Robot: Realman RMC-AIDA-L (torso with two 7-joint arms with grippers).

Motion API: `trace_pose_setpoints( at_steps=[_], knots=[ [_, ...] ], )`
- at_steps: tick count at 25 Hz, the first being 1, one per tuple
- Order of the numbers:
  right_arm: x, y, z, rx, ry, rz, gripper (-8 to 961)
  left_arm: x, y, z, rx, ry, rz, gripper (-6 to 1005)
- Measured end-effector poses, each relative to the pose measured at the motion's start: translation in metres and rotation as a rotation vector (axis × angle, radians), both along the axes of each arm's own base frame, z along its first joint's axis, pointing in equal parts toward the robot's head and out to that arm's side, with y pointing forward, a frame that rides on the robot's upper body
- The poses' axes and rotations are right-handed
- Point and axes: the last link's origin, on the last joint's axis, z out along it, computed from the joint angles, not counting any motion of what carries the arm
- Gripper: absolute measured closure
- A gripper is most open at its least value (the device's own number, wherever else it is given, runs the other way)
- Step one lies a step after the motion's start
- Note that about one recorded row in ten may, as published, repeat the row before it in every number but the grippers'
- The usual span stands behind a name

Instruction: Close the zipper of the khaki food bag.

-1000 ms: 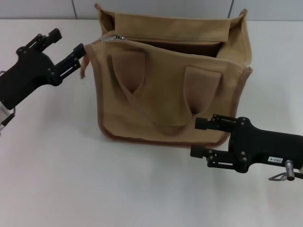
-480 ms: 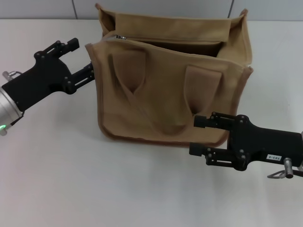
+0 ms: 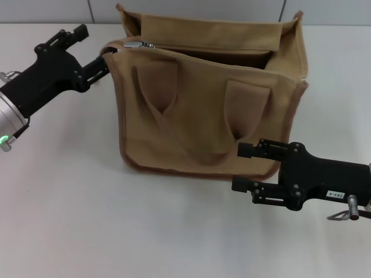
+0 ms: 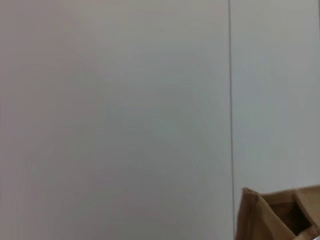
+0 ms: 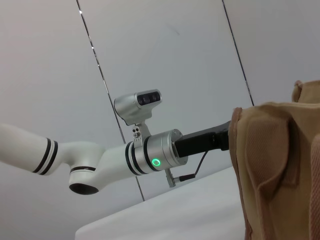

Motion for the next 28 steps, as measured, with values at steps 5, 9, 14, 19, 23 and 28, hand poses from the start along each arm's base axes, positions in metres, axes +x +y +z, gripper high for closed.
trace_pose_setpoints(
  at_steps=[5,9,14,19,23,28],
  knots=[
    [0.000,0.000,0.000,0.000,0.000,0.000,231,-0.002,-0.001,0.000,0.008,-0.018,0.017,272],
    [-0.001,0.001,0.000,0.000,0.000,0.003,231,0.000,0.000,-0.005,-0.007,-0.016,0.010,272],
    [0.000,0.001,0.000,0.001,0.001,0.001,231,0.002,-0.002,-0.007,-0.013,-0.015,-0.011,273],
    [0.000,0.001,0.002,0.014,0.012,-0.007,230,0.006,-0.012,-0.010,0.025,-0.004,-0.084,339],
    [0.000,0.002,0.005,0.033,0.031,-0.019,231,0.006,-0.015,-0.010,0.049,-0.004,-0.101,468],
    [0.000,0.002,0.005,0.035,0.033,-0.020,230,0.006,-0.016,-0.010,0.050,-0.005,-0.107,738]
  ],
)
